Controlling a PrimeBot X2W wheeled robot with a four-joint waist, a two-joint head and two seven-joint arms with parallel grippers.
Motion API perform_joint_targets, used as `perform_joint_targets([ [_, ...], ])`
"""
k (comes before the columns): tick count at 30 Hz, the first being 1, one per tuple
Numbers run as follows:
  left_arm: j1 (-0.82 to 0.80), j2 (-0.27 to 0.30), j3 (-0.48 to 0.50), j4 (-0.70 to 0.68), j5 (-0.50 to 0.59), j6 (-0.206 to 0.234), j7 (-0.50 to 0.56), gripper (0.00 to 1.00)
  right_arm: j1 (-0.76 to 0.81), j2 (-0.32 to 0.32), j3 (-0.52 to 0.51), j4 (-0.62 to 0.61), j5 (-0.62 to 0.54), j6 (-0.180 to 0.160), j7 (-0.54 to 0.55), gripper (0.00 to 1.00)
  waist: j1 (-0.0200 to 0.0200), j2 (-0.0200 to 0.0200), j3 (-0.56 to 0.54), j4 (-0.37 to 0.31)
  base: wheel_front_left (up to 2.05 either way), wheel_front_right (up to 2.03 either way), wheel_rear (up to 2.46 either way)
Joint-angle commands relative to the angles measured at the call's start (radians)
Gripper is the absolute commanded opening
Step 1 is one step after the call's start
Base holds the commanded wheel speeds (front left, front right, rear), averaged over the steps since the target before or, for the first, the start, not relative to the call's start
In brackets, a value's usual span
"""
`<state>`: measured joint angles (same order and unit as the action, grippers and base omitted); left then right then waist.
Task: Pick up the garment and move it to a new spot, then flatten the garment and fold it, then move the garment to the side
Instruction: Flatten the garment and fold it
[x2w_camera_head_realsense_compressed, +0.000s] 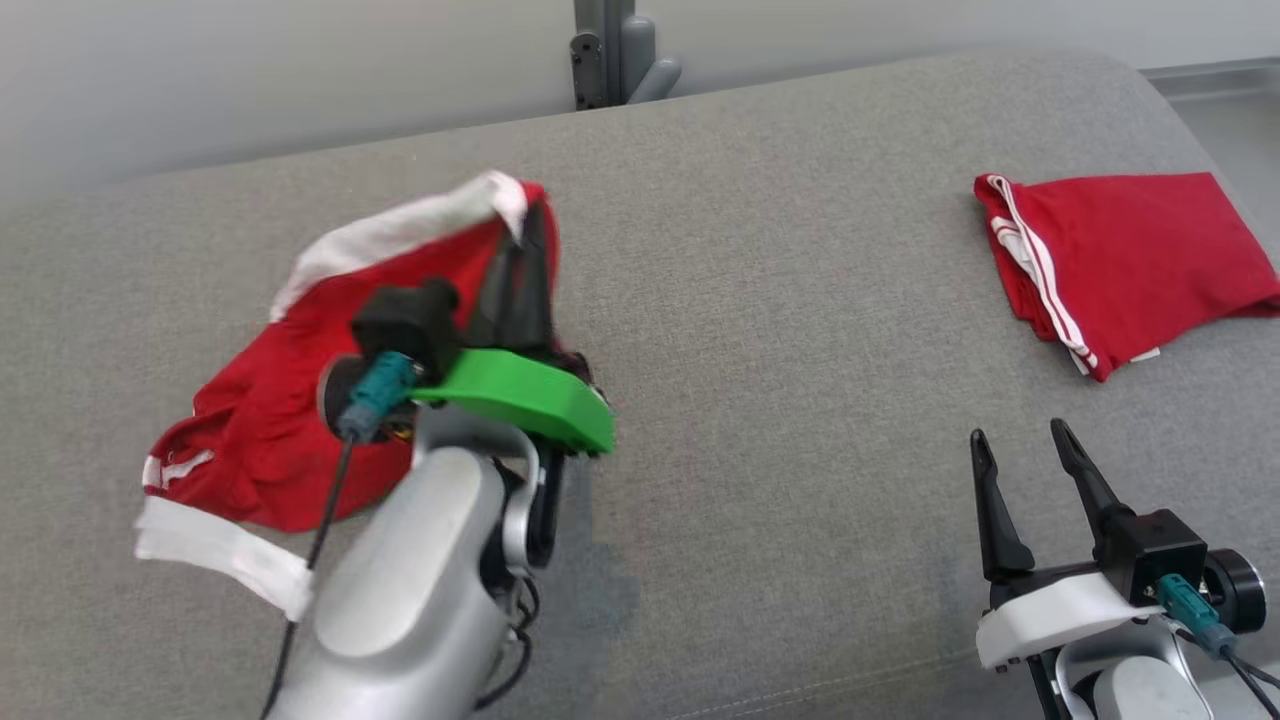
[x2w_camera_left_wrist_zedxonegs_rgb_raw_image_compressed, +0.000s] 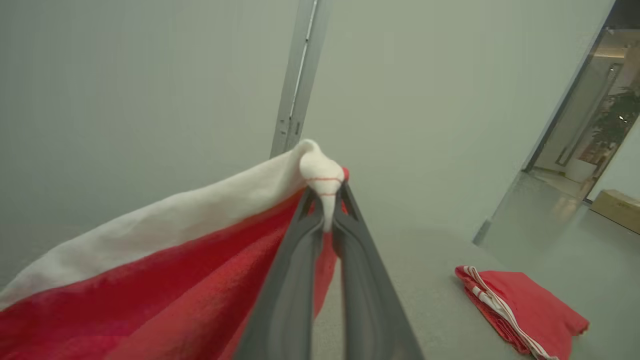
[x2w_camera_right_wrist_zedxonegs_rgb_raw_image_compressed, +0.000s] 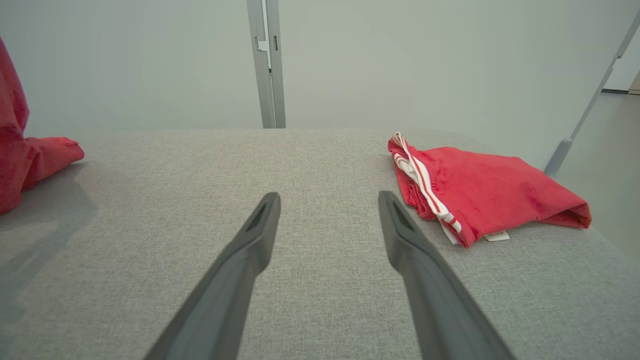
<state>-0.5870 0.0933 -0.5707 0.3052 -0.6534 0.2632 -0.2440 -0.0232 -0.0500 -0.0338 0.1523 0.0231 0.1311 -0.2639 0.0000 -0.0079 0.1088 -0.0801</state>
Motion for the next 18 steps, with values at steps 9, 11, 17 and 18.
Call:
perform_joint_targets([
  [9, 0.05, -0.04, -0.157, 0.089, -0.11, -0.087, -0.02, 0.0, -0.067, -0.001, 0.02, -0.007, 0.009, -0.001, 0.0, 1.0, 0.0, 0.0079, 0.134, -0.117, 0.0, 0.0, 0.0],
  [11, 0.022, -0.04, -0.209, 0.099, -0.104, -0.1, -0.021, 0.0, -0.078, -0.001, 0.026, -0.009, 0.015, -0.001, 0.0, 1.0, 0.0, 0.0079, 0.162, -0.138, 0.0, 0.0, 0.0],
  [17, -0.029, -0.041, -0.339, 0.143, -0.125, -0.136, -0.021, 0.06, -0.1, 0.0, 0.037, -0.008, 0.046, -0.001, 0.0, 1.0, 0.0, 0.0079, 0.225, -0.19, 0.0, 0.0, 0.0],
  [18, -0.038, -0.041, -0.357, 0.14, -0.141, -0.151, -0.021, 0.58, -0.104, -0.001, 0.037, -0.007, 0.05, -0.001, 0.0, 1.0, 0.0, 0.0079, 0.233, -0.197, 0.0, 0.0, 0.0],
])
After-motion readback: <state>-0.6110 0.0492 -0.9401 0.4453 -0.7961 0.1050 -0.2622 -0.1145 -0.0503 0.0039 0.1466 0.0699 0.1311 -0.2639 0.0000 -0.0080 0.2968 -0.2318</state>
